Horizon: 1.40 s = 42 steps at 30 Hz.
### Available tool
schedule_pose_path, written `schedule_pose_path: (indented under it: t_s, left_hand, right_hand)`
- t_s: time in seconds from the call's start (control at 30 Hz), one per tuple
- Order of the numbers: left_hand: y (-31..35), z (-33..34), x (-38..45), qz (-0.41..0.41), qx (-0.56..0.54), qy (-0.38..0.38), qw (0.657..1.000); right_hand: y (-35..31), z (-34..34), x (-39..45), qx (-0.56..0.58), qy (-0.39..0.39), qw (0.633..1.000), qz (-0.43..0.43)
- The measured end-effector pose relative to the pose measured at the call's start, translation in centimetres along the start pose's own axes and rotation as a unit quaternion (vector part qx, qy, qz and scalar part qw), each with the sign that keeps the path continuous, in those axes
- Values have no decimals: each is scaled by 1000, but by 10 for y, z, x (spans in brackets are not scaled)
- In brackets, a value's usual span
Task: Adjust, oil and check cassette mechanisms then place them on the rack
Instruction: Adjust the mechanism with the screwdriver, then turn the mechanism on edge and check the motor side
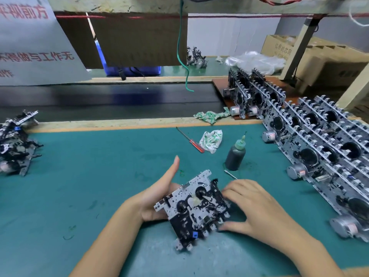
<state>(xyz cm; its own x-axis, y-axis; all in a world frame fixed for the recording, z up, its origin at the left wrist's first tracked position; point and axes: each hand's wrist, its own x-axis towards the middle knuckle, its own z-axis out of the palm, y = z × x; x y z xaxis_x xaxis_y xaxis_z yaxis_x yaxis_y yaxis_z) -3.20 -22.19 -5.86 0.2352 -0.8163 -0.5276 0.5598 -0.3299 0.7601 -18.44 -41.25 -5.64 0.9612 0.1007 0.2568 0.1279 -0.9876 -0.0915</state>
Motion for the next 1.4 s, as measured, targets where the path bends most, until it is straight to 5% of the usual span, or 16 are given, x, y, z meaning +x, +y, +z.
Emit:
schedule_pose_path:
  t_s: [0.1,0.2,0.23,0.3,0.37,0.43,0.63,0.87,1.07,1.4]
  left_hand:
    - [3,-10,-5,31,-36,-6,999]
    - [6,-12,-21,67,56,114,990]
    - [5,-11,-26,94,171,212,958]
    - [-3,-2,-40,116,439,366,812]
    - [-23,7,-49,134,603,363,697]
    - [-37,18,-47,146,659,328,660]
    - [-48,32,-34,308,657,380,574]
    - [-54,30,-23,357,626,441,534]
    - [-53,18,-31,383,635,354,570]
    - [-52,17,-35,378,624,340,593]
  right_hand:
    - [-1,5,-9,21,28,999,32]
    - [-7,8,-15,16,61,996,66]
    - [-9,9,-17,25,67,994,83]
    - [-14,12,-19,34,74,992,99]
    - [-19,16,-19,12,91,991,97]
    - [-22,19,-17,-17,106,990,91]
    - [-18,20,-19,-63,141,987,54]
    - [-17,21,-19,-15,124,992,27]
    - [-21,21,-16,-42,152,986,59]
    - [-21,18,-18,-26,130,990,55]
